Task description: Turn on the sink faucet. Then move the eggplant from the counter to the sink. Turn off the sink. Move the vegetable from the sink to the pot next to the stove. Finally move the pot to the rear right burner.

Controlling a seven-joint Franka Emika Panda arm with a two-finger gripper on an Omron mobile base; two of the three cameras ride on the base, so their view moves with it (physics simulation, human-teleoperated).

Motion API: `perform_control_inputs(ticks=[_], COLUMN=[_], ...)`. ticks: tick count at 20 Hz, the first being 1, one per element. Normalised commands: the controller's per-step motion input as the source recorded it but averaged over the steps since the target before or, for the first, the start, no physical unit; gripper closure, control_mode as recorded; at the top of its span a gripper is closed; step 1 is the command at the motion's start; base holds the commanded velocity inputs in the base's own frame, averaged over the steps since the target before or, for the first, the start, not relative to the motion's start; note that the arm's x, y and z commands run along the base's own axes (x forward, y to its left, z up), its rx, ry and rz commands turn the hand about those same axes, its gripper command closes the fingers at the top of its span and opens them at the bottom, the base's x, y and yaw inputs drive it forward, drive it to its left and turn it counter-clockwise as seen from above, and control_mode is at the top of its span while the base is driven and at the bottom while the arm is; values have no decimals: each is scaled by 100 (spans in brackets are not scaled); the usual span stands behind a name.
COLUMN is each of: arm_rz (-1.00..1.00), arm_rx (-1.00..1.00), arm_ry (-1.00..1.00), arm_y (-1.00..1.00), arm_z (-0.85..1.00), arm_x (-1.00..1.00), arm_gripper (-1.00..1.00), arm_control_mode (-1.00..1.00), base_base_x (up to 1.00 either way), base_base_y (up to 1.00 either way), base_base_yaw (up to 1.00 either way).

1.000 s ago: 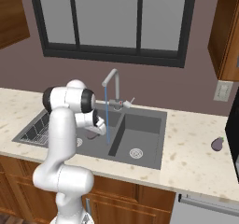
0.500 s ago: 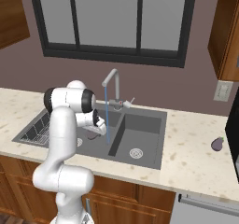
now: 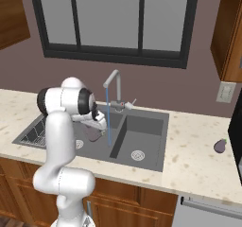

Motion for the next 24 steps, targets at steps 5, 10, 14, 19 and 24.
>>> perform_control_inputs(ticks=[5, 10, 14, 19, 24], arm_rz=[0, 0, 0, 0, 0], arm_rx=[0, 0, 0, 0, 0], arm_ry=[0, 0, 0, 0, 0], arm_y=[-3, -4, -9, -15, -22], arm_z=[68, 49, 45, 57, 58], arm_x=[-39, -57, -61, -55, -52], arm_gripper=[-100, -100, -100, -100, -100], arm_control_mode=[-100, -100, -100, -100, -100], base_base_x=[0, 0, 0, 0, 0], base_base_y=[0, 0, 0, 0, 0], base_base_yaw=[0, 0, 0, 0, 0])
